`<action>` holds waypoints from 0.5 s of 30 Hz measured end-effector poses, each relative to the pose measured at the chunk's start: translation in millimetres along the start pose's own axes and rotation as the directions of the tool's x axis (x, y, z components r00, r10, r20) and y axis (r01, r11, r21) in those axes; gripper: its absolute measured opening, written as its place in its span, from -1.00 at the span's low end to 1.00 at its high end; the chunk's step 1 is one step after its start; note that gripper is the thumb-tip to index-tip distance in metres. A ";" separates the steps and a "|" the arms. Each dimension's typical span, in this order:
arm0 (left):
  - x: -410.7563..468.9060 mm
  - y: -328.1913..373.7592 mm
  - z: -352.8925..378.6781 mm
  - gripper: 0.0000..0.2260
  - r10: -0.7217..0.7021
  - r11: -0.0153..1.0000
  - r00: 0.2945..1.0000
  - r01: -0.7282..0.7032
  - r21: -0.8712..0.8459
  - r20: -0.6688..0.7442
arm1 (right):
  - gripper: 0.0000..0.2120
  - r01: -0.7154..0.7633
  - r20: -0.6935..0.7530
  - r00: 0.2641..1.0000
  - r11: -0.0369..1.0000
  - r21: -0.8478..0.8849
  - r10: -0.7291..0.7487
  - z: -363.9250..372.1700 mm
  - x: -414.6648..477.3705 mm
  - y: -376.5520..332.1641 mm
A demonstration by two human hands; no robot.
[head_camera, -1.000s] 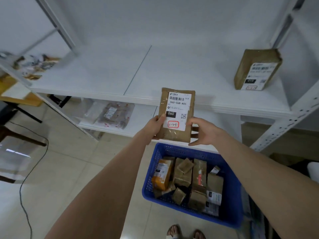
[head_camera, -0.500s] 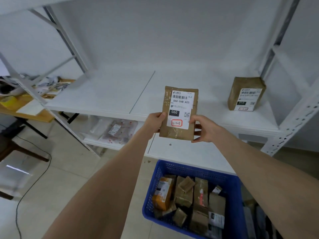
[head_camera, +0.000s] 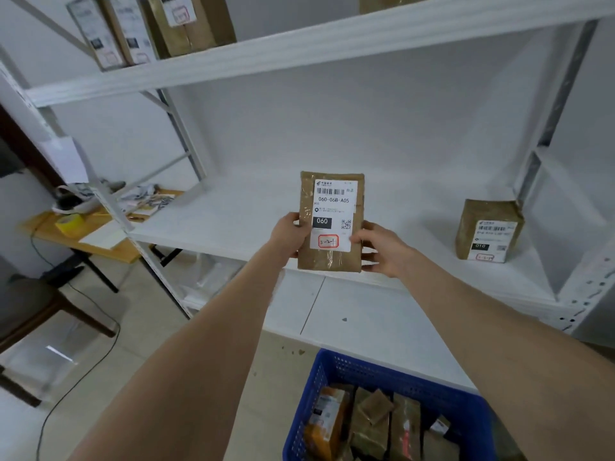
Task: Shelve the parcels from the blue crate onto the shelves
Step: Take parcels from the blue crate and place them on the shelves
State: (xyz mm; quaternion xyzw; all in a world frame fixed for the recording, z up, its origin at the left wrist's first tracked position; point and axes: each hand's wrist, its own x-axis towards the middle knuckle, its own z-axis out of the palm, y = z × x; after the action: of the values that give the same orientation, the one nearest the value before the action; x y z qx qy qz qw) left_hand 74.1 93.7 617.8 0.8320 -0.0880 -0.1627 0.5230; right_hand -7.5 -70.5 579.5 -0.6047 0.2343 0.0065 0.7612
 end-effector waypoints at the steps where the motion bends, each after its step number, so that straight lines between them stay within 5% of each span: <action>1: 1.6 1.7 -7.3 -0.67 0.011 1.000 1.000 -0.011 0.013 -0.013 | -0.65 0.016 -0.002 1.000 1.000 -0.013 -0.016 6.3 1.7 -3.5; 9: 24.5 5.1 -76.0 -0.59 0.047 0.999 0.999 -0.047 0.010 0.019 | -0.60 0.042 -0.039 0.998 0.995 -0.096 -0.046 69.4 18.7 -28.0; 15: 54.9 3.3 -157.9 -0.46 0.233 0.972 0.958 -0.227 0.051 -0.165 | -0.72 0.012 -0.030 0.999 0.992 -0.129 -0.016 151.0 36.9 -33.2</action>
State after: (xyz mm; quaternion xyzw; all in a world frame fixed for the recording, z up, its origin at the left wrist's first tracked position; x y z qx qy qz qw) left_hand 182.6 207.7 674.1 0.8352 -0.1418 -0.0277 0.5306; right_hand 87.8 49.9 620.5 -0.6542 0.2410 0.0071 0.7168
